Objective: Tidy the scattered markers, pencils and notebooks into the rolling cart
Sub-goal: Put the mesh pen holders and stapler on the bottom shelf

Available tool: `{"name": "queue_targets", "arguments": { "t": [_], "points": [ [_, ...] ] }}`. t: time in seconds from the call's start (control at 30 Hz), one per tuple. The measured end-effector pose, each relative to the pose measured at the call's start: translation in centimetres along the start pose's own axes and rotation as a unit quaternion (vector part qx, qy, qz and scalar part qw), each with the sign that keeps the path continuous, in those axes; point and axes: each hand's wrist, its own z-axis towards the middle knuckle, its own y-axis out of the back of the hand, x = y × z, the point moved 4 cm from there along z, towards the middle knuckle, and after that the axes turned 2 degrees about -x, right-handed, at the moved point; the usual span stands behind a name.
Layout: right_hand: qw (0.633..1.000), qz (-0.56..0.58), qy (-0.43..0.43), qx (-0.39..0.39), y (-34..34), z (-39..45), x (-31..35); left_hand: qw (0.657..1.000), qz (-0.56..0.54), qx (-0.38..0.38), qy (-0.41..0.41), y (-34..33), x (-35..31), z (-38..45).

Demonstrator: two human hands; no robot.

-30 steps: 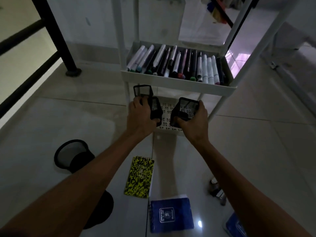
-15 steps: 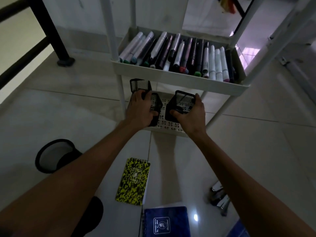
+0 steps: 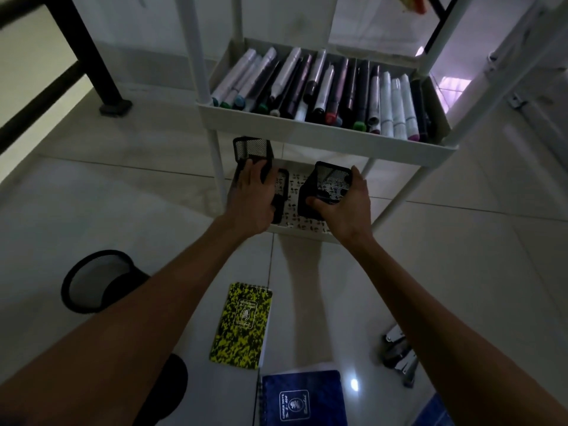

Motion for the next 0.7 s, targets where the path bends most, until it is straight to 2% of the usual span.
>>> {"name": "queue_targets", "arguments": {
  "t": [0.07, 0.17, 0.33, 0.5, 0.6, 0.7],
  "points": [
    [1.000, 0.010, 0.006, 0.005, 0.0, 0.1, -0.4, 0.999, -0.019, -0.019, 0.019, -0.1, 0.2, -0.4],
    [1.000, 0.024, 0.012, 0.003, 0.0, 0.1, -0.2, 0.997, -0.022, -0.065, -0.026, 0.1, -0.7, -0.5],
    [1.000, 0.021, -0.005, -0.001, -0.7, 1.2, -0.1, 0.994, 0.029, -0.057, -0.094, -0.2, -1.0, 0.1],
    [1.000, 0.006, -0.008, 0.010, -2.1, 2.9, 0.6, 0.989, 0.059, -0.075, -0.109, 0.2, -0.4, 0.3],
    [1.000, 0.015, -0.008, -0.008, -3.8, 3.9, 0.8, 0.989, 0.084, -0.081, -0.095, 0.3, 0.6, 0.4],
    [0.999, 0.009, -0.022, -0.023, -5.4, 4.9, 1.0, 0.991, 0.062, -0.070, -0.095, 0.0, 1.5, 0.5]
  ]
}}
